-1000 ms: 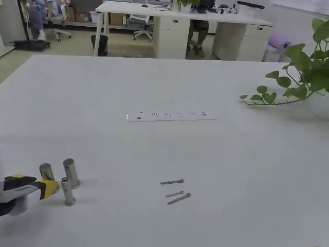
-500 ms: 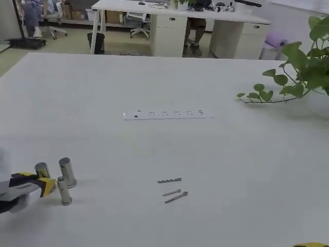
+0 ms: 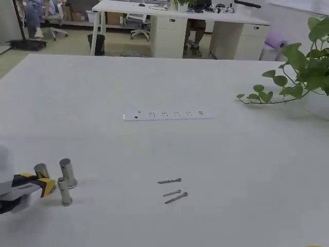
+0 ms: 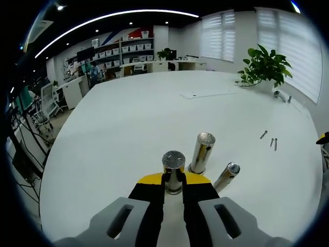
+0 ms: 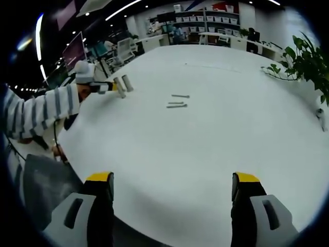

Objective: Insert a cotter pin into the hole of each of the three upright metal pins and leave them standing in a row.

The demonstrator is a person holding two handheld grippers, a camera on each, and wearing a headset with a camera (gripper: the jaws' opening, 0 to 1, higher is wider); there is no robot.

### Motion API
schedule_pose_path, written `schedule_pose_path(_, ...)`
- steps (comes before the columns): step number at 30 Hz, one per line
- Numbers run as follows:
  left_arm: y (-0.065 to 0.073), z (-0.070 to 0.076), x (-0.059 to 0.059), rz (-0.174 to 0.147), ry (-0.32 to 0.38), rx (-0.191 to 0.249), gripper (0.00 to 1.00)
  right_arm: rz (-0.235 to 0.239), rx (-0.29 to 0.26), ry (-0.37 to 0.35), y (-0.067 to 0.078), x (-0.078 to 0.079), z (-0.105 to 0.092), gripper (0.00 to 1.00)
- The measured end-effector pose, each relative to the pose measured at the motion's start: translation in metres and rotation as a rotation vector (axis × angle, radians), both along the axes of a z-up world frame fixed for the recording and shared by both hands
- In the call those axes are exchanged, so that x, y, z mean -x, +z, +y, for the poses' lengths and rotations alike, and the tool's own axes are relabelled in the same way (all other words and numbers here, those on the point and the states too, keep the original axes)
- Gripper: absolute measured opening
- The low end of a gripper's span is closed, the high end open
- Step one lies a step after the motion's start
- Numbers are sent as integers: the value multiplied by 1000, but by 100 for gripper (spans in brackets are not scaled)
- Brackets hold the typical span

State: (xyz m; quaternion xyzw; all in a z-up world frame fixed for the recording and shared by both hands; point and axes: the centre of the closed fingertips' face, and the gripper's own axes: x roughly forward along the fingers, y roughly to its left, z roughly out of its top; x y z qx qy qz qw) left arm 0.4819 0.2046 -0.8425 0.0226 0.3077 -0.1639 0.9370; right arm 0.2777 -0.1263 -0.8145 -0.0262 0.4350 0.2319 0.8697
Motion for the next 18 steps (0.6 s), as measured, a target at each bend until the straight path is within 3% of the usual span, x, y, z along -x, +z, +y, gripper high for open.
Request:
schedule_pose_path(2, 0, 4, 0, 9, 36, 37, 11, 1, -1, 0, 0, 0, 0, 97)
schedule_pose_path(4, 1, 6, 2, 10, 28, 20, 11, 0, -3, 1, 1, 1, 0, 97)
schedule_pose_path(6, 0, 9, 5, 12, 2, -29, 10, 3, 0, 4, 1, 1, 1, 97)
schedule_pose_path(11, 9, 11, 13, -5, -10, -20, 10, 4, 0, 8, 0, 1, 3, 97)
schedule_pose_path(13, 14, 12, 16, 10, -3, -24, 10, 2, 2, 12, 0, 1, 4, 97)
schedule_pose_path(18, 32, 11, 22, -13, -20, -26, 10, 3, 10, 7, 0, 0, 1, 96)
